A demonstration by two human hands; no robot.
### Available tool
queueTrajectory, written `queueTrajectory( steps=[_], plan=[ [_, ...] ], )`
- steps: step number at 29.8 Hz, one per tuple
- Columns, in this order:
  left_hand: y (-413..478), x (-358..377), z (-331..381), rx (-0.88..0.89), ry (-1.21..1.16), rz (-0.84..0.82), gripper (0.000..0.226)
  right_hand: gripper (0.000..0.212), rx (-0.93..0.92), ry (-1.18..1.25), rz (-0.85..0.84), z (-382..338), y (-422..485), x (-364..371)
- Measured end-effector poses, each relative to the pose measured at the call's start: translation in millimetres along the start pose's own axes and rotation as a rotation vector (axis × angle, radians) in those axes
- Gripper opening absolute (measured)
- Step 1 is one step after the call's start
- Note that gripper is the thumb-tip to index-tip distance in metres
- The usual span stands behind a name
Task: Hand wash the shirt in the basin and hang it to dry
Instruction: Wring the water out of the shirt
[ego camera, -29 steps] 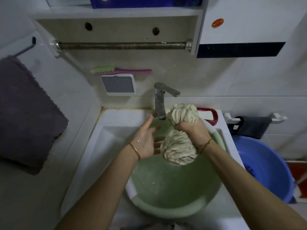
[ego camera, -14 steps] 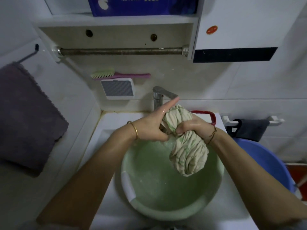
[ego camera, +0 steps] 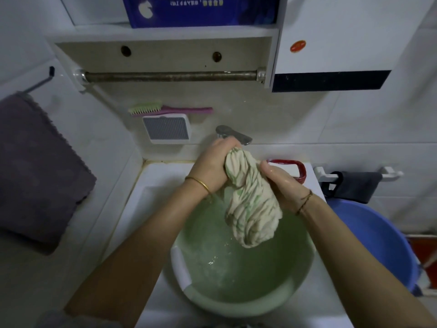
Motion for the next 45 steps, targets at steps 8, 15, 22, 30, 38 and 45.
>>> queueTrajectory(
  steps=[8,15,22,30,38,45],
  plan=[
    [-0.4,-41.6,17.7,0.050,0.019,0.335,0.032,0.071,0.401,0.255,0.171,72.1,-4.2,-3.4],
    [-23.4,-10.2,15.1,-0.168,-0.686,0.344,0.013,0.086,0.482,0.843,-0.035,75.8,-14.1,57.8],
    [-60.7,27.7,-34.8,-0.651,-1.306,0.542,0.023,0.071,0.274,0.940,-0.042,57.3,-2.2,48.0],
    [-70.2,25.7,-62.1,-0.627,-0.795,0.306,0.023,0.080,0.336,0.896,0.101,52.7,10.2,34.8],
    [-60.2,15.7,-23.9,-0.146,-0.421,-0.289,0.097,0.038,0.501,0.755,0.233,63.6,-11.2,25.7],
    [-66.1,14.9,-30.2,-0.315,-0.967,0.243,0.075,0.043,0.471,0.835,0.229,55.5,-6.3,37.2]
  ],
)
Point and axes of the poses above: each hand's wrist, its own y-axis towards the middle knuckle, its own x-axis out of the palm, z = x × y, the point moved 10 cm from there along y, towards the middle knuckle, and after that the axes turned 4 degrees about z, right-handed, at the moved point
